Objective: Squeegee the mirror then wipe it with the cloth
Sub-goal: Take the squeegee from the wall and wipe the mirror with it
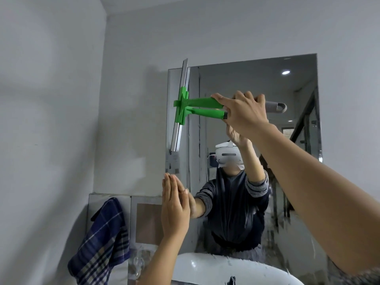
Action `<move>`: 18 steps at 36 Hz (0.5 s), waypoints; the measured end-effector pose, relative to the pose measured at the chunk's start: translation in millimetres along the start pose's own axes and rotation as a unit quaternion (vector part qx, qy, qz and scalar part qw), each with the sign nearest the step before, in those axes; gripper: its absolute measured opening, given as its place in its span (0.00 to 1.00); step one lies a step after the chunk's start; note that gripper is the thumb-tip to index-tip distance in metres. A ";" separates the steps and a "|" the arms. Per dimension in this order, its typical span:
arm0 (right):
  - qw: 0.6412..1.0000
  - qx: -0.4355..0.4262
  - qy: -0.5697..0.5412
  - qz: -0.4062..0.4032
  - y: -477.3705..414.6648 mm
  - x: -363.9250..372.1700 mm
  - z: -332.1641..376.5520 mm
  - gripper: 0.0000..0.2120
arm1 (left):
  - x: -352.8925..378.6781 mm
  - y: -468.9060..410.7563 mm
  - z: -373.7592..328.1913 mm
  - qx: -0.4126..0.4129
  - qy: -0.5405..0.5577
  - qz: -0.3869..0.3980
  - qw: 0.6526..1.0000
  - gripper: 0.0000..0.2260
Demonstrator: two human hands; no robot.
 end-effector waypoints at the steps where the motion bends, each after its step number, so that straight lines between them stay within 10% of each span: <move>1: 1.000 0.006 0.001 0.001 2.4 -1.0 -5.7 0.28 | 0.2 1.5 -0.9 0.002 -0.010 -0.005 1.000 0.28; 18: 0.992 0.123 0.008 0.024 68.9 -51.7 -121.1 0.24 | 5.7 6.4 -7.5 -0.040 -0.040 -0.005 0.998 0.26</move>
Point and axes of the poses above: each hand's wrist, its own y-axis away from the middle knuckle, its own x-axis out of the palm, z = x × y, the point moved 9 cm from there along -y, towards the middle knuckle, and after that the axes turned 10 degrees about -z, right-handed, at the moved point
